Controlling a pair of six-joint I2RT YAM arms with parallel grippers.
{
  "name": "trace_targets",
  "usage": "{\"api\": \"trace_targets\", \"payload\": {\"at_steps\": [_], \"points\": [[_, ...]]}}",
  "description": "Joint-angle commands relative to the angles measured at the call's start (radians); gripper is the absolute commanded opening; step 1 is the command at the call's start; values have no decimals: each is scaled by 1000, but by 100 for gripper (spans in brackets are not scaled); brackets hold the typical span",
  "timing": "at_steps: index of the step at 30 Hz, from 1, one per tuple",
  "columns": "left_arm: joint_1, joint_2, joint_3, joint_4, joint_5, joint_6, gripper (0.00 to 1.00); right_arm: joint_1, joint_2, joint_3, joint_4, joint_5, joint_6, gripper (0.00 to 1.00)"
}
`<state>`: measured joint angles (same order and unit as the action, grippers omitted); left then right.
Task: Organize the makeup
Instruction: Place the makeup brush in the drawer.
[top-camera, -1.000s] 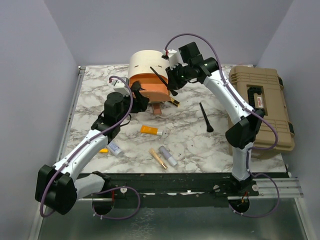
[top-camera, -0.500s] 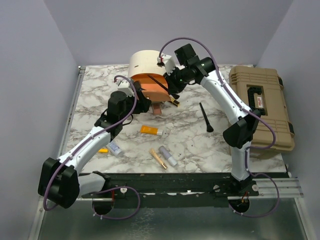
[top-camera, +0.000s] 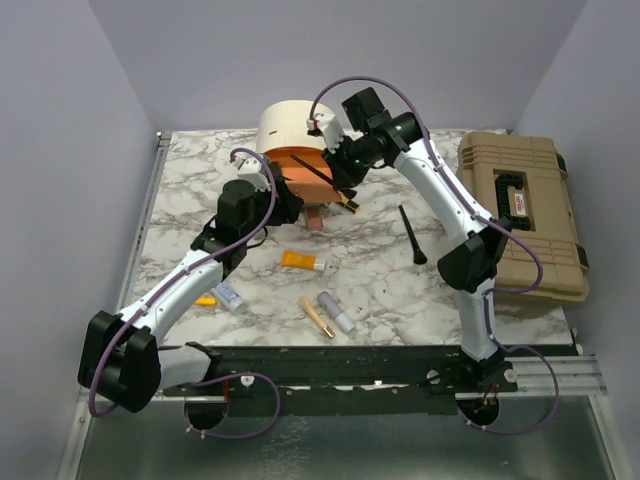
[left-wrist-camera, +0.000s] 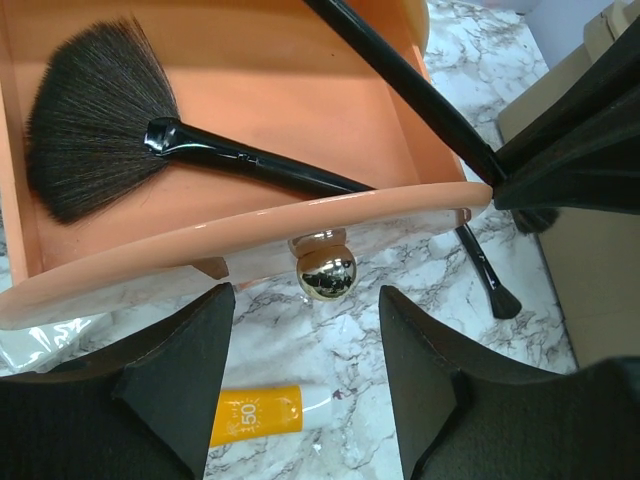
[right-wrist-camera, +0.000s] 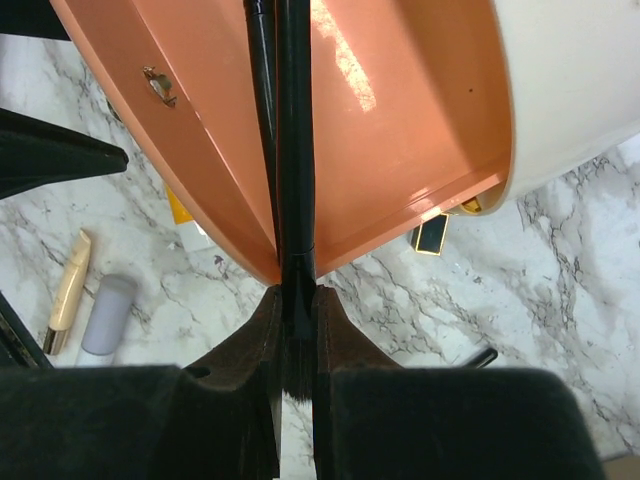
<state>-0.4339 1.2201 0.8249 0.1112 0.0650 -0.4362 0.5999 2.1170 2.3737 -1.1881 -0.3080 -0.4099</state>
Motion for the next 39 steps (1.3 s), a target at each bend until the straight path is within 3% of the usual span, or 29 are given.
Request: {"api": "trace_targets", "payload": {"at_steps": [1, 17, 34, 39], "points": [[-2, 4, 32, 8, 30, 13, 61, 17, 31, 31, -21, 55, 0, 3], [-3, 8, 29, 3, 38, 5, 60, 80, 76, 94, 53, 238, 20, 10], [-3, 35, 46, 5, 57, 9, 57, 117, 146, 148, 95, 256, 2, 17], [-3, 30, 45, 4, 56, 1, 57, 122, 142, 143, 126, 288, 20, 32]]}}
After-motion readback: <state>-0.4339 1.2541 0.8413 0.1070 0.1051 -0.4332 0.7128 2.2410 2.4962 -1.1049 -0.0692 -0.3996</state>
